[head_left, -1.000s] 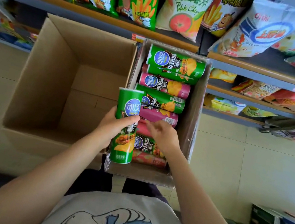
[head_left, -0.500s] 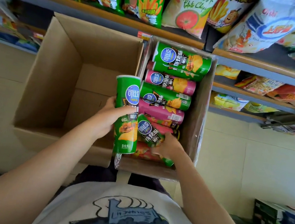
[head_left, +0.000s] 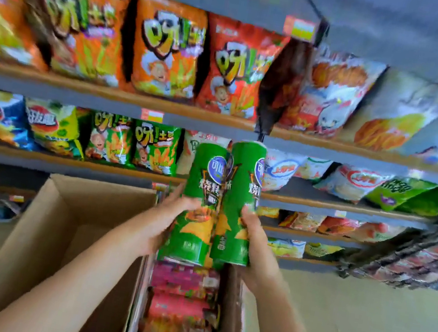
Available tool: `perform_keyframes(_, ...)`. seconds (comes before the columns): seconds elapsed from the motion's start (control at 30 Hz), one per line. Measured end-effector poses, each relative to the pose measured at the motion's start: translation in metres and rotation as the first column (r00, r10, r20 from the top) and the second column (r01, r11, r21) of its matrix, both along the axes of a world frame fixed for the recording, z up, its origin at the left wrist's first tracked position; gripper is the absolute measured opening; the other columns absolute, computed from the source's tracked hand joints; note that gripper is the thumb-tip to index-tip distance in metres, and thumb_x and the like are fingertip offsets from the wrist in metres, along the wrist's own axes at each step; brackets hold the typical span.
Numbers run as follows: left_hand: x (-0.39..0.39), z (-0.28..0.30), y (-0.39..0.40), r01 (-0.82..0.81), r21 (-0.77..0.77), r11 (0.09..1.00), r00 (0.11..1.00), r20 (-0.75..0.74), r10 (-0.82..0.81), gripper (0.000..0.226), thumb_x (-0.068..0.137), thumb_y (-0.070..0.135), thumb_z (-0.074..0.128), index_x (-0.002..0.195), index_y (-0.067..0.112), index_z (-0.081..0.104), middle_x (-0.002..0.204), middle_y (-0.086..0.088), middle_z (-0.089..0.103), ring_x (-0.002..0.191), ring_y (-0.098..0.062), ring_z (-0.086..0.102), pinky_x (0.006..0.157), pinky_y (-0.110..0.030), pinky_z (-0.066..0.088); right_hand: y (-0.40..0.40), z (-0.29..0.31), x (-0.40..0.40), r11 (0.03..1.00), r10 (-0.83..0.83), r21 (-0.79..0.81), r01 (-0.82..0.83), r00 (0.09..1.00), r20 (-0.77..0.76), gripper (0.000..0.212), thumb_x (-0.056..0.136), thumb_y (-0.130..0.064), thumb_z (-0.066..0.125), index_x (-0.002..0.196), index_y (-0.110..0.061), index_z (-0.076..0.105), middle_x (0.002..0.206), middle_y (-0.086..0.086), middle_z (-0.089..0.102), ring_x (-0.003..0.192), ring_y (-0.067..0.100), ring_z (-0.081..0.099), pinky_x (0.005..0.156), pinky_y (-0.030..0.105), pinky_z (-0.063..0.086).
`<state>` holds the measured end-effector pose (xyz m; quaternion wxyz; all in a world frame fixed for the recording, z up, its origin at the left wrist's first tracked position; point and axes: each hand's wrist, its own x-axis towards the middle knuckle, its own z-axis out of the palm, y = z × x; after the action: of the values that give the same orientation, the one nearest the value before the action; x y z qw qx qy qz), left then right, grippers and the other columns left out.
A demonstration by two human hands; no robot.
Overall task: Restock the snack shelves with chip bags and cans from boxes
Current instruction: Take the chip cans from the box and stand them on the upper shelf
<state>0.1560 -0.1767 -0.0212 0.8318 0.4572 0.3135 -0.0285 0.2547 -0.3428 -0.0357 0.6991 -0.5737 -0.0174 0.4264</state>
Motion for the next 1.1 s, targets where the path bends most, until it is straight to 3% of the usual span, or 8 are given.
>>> perform_keyframes(0.1,0.034,0.08,-0.002,-0.011,0.197,0.98,0.981,0.194,-0.028,0.068,0.06,0.009,0.078,0.119,0.033,0.056,0.083,0.005,0.078,0.071,-0.012,0.074,0.056,-0.03,0.058,-0.001,0.065,0.042,0.999,0.003,0.041,-0.014,0.965,0.262,0.072,0.066,-0.056,0.074,0.131,-0.028,0.058,0.126,0.006,0.068,0.117,0.028,0.064,0.103,0.055,0.048)
perform_keyframes(0.23,0.091,0.182,-0.011,-0.185,0.396,0.9,0.887,0.461,-0.02,0.067,0.051,0.018,0.082,0.113,0.029,0.06,0.091,0.004,0.077,0.077,-0.015,0.072,0.062,-0.033,0.059,-0.007,0.163,0.112,0.985,-0.035,0.162,-0.061,0.848,0.529,0.063,0.064,-0.05,0.074,0.125,-0.044,0.057,0.119,-0.008,0.07,0.122,0.026,0.061,0.106,0.058,0.044)
perform_keyframes(0.4,0.177,0.269,-0.017,-0.529,0.551,0.645,0.713,0.701,-0.013,0.076,0.051,0.033,0.088,0.12,0.04,0.06,0.117,0.007,0.072,0.105,-0.016,0.069,0.092,-0.046,0.055,0.004,0.266,0.196,0.927,-0.219,0.36,-0.109,0.622,0.752,0.062,0.075,-0.004,0.078,0.129,-0.009,0.047,0.093,-0.006,0.073,0.087,0.01,0.068,0.081,0.03,0.058)
perform_keyframes(0.47,0.216,0.281,-0.012,-0.638,0.571,0.517,0.666,0.746,-0.001,0.088,0.056,0.035,0.09,0.137,0.029,0.054,0.129,0.004,0.067,0.118,-0.018,0.064,0.105,-0.049,0.049,0.02,0.286,0.235,0.932,-0.278,0.359,-0.055,0.529,0.802,0.066,0.074,-0.001,0.082,0.13,-0.005,0.049,0.1,0.003,0.073,0.088,0.016,0.069,0.083,0.034,0.059)
perform_keyframes(0.63,0.284,0.257,0.007,-0.712,0.627,0.318,0.679,0.729,0.082,0.089,0.07,0.038,0.084,0.148,0.028,0.042,0.14,0.009,0.058,0.129,-0.01,0.055,0.11,-0.044,0.044,0.054,0.29,0.311,0.994,-0.112,0.098,0.057,0.369,0.922,0.075,0.072,-0.03,0.089,0.136,-0.024,0.049,0.104,-0.006,0.068,0.087,0.007,0.065,0.083,0.03,0.054)
perform_keyframes(0.77,0.302,0.243,0.017,-0.645,0.762,0.058,0.764,0.639,0.092,0.082,0.081,0.033,0.08,0.15,0.022,0.036,0.143,0.007,0.053,0.129,-0.008,0.05,0.104,-0.021,0.039,0.084,0.288,0.342,0.998,0.034,-0.047,0.031,0.336,0.941,0.077,0.079,-0.036,0.083,0.142,-0.022,0.043,0.113,-0.005,0.06,0.1,0.012,0.057,0.085,0.027,0.044)
perform_keyframes(0.87,0.306,0.234,0.026,-0.498,0.849,-0.176,0.842,0.522,0.135,0.092,0.08,0.041,0.079,0.153,0.016,0.029,0.147,-0.003,0.048,0.133,-0.019,0.046,0.107,-0.033,0.041,0.113,0.29,0.355,0.994,0.094,-0.107,0.017,0.349,0.933,0.072,0.081,-0.034,0.081,0.142,-0.019,0.043,0.113,-0.001,0.061,0.105,0.017,0.058,0.085,0.026,0.042)
perform_keyframes(1.1,0.309,0.227,0.017,-0.513,0.802,-0.307,0.764,0.59,0.263,0.064,0.078,0.031,0.084,0.124,0.006,0.046,0.119,-0.009,0.051,0.112,-0.028,0.05,0.094,-0.038,0.045,0.14,0.277,0.363,0.989,0.139,-0.149,0.001,0.36,0.922,0.05,0.087,-0.027,0.075,0.129,-0.011,0.053,0.12,0.011,0.064,0.111,0.026,0.06,0.086,0.031,0.044)
